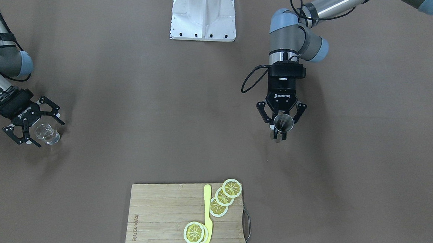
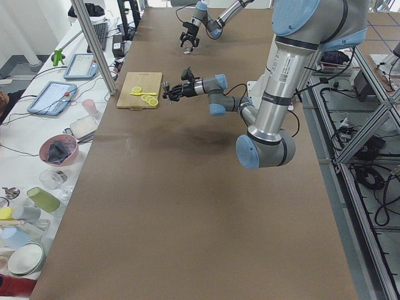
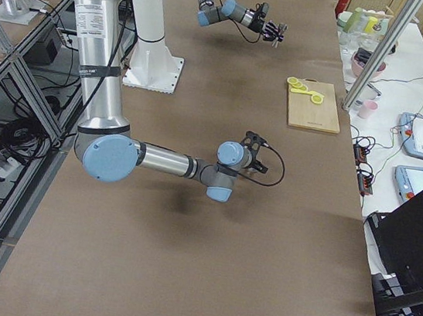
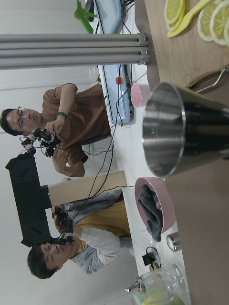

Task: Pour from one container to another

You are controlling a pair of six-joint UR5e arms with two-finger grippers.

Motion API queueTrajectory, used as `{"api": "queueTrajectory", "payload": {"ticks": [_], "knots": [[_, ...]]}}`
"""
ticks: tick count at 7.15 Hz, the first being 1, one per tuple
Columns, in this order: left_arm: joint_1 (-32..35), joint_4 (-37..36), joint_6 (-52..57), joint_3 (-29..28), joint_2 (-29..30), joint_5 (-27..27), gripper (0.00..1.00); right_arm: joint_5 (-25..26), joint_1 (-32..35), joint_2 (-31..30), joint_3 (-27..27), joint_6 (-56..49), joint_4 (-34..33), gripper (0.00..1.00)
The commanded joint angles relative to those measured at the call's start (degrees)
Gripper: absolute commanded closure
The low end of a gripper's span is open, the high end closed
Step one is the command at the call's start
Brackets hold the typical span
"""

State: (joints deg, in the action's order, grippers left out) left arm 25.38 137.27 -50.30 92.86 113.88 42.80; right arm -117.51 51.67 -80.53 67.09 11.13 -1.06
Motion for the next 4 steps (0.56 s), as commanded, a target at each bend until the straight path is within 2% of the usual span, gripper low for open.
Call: {"api": "queueTrajectory", "payload": {"ticks": [1,2,3,4], "knots": [[0.11,3.52,6.74,-1.10,0.90,1.50,1.00,0.00,0.01,0.46,-0.64,-0.23,0.00,0.04],[-0.07,8.58,6.71,-2.40,2.47,4.89,1.00,0.00,0.09,0.37,-0.64,-0.23,0.18,0.09],[-1.46,10.54,7.06,-4.59,4.40,8.06,1.00,0.00,0.18,0.20,-0.73,-0.23,1.13,0.14],[-2.17,15.44,7.49,-5.74,5.03,7.83,1.00,-0.09,0.27,-0.24,-0.73,-0.23,1.84,0.20]]}}
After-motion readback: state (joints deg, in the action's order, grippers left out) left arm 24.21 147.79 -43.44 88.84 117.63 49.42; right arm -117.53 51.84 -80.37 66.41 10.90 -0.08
